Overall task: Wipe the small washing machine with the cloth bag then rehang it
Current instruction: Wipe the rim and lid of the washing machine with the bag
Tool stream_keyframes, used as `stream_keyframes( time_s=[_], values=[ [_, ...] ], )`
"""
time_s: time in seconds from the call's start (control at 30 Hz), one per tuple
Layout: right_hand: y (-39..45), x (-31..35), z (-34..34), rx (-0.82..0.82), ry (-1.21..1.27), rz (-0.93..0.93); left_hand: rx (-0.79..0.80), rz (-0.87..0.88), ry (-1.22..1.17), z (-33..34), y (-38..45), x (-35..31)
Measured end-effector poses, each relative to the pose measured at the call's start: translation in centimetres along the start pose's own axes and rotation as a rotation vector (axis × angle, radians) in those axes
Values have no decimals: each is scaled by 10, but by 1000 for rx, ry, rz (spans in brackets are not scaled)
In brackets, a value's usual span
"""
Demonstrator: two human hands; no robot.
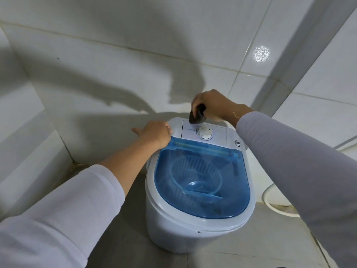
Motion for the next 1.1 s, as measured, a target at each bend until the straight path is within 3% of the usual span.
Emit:
stream_keyframes(
  time_s=[0.13, 0.4, 1.1],
  values=[
    [3, -25, -13, -88, 73, 85, -20, -29, 6, 1, 4, -12],
    [5, -17, 37, 64, 143, 28, -21, -8, 62, 12, 12, -28],
    [-30, -91, 40, -32, 181, 260, -53, -45, 83, 6, 7, -27]
  ],
)
Point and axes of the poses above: each hand's wrist, its own y-axis towards the middle knuckle, its own z-axis out of the palm, x = y × z, the point moved 10 cm from there along y, towards the middle knuckle, and after that the axes turned 2 degrees about -x, right-handed, at the moved point
